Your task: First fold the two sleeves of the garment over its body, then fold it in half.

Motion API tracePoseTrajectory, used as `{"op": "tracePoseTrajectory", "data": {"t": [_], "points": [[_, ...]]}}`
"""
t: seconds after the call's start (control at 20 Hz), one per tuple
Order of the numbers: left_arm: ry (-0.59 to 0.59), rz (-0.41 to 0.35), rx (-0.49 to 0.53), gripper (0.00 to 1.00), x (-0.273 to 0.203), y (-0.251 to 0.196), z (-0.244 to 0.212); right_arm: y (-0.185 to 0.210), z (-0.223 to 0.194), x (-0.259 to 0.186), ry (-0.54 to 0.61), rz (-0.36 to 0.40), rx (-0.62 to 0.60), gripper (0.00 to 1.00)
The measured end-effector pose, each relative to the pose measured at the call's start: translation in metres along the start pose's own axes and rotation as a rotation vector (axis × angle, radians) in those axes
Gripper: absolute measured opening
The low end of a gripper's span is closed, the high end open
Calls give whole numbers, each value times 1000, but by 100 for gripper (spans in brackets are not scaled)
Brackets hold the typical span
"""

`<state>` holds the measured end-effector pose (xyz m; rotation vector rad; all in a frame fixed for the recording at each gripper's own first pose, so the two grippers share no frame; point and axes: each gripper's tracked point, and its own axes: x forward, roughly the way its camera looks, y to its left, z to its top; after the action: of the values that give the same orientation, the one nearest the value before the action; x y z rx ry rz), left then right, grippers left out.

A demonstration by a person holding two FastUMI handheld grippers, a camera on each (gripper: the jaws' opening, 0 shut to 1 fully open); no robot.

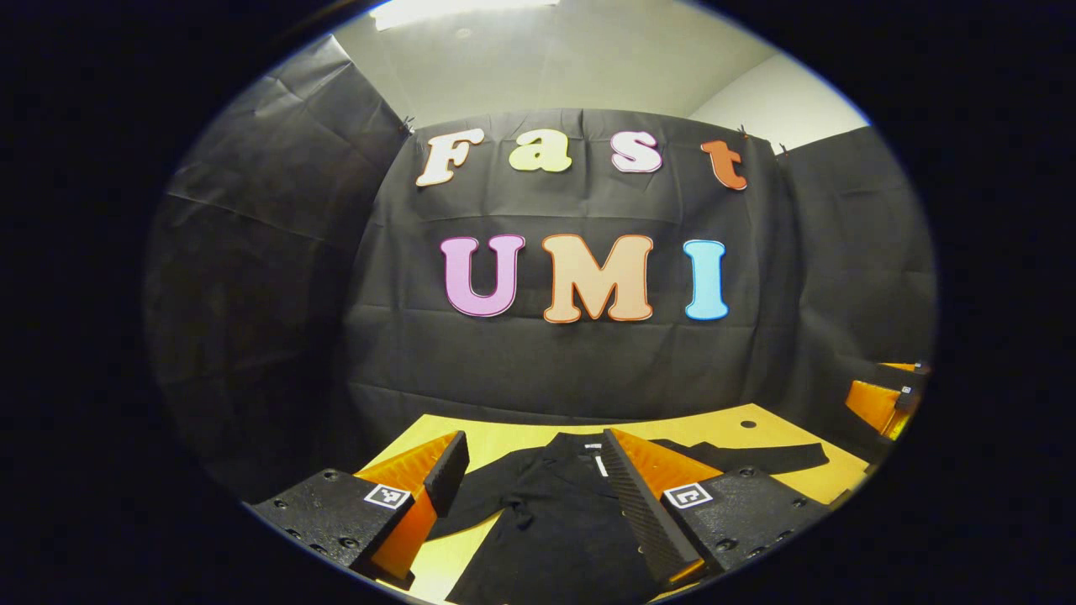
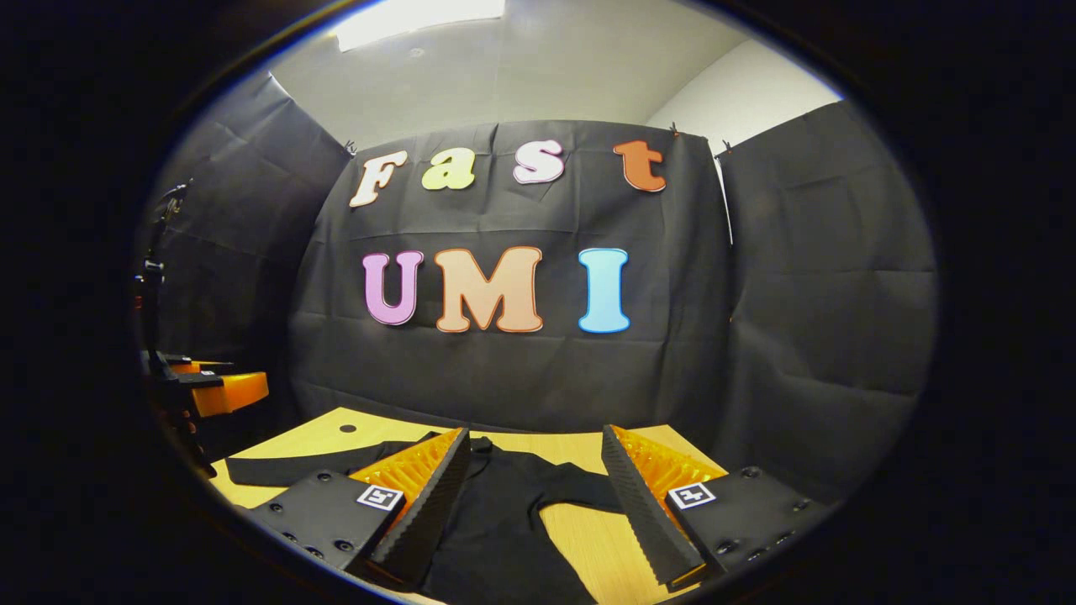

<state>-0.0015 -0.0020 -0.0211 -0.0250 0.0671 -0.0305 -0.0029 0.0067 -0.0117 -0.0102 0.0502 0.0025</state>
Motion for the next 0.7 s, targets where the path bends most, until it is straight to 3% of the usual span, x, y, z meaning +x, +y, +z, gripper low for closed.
{"op": "tracePoseTrajectory", "data": {"t": [0.3,0.7], "points": [[4,3,11,92,2,6,-1,11,-5,-1,14,24,-18,98],[20,6,14,92,-1,14,-7,8,-4,-2,21,-3,6,98]]}}
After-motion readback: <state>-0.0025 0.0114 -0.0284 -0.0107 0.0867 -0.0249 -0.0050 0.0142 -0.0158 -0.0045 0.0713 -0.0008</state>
